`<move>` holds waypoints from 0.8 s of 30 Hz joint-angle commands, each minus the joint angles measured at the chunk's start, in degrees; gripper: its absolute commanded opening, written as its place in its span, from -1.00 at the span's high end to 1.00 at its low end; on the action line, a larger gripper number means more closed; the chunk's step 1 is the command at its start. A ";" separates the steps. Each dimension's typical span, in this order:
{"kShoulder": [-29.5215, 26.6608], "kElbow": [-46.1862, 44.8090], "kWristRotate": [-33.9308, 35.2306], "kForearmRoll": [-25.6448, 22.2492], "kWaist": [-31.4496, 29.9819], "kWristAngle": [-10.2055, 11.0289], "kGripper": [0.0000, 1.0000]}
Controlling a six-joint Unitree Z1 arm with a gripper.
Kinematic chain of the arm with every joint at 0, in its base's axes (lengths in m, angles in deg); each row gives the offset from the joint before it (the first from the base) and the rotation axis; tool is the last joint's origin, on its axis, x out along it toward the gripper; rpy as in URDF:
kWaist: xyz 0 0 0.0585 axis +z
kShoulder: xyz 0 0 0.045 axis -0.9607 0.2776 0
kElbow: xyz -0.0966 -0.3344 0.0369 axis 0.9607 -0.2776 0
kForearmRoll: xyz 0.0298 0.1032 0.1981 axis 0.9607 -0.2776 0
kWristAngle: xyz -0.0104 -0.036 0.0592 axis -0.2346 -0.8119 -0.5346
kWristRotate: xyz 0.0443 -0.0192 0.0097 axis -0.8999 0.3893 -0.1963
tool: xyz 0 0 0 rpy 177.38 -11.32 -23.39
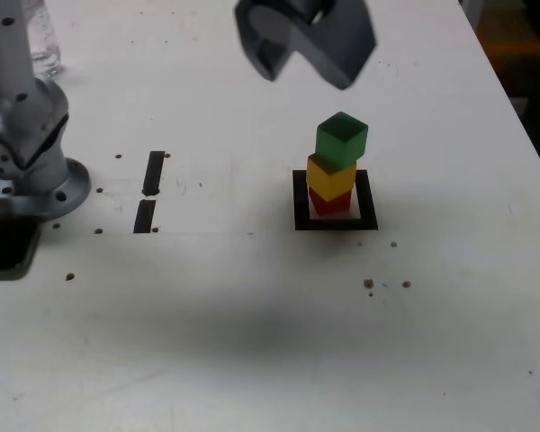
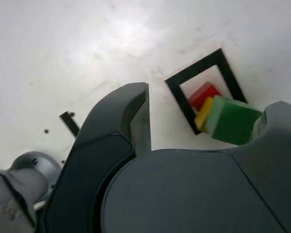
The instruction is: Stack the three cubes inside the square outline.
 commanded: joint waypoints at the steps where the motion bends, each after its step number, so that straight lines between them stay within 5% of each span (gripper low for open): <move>1: -2.31 -2.21 0.83 -0.40 0.88 0.12 -0.71; 10: -7.20 -12.03 4.77 -0.19 4.09 -2.04 -0.71; 24: -8.75 -26.29 17.32 4.68 4.79 -9.71 -0.74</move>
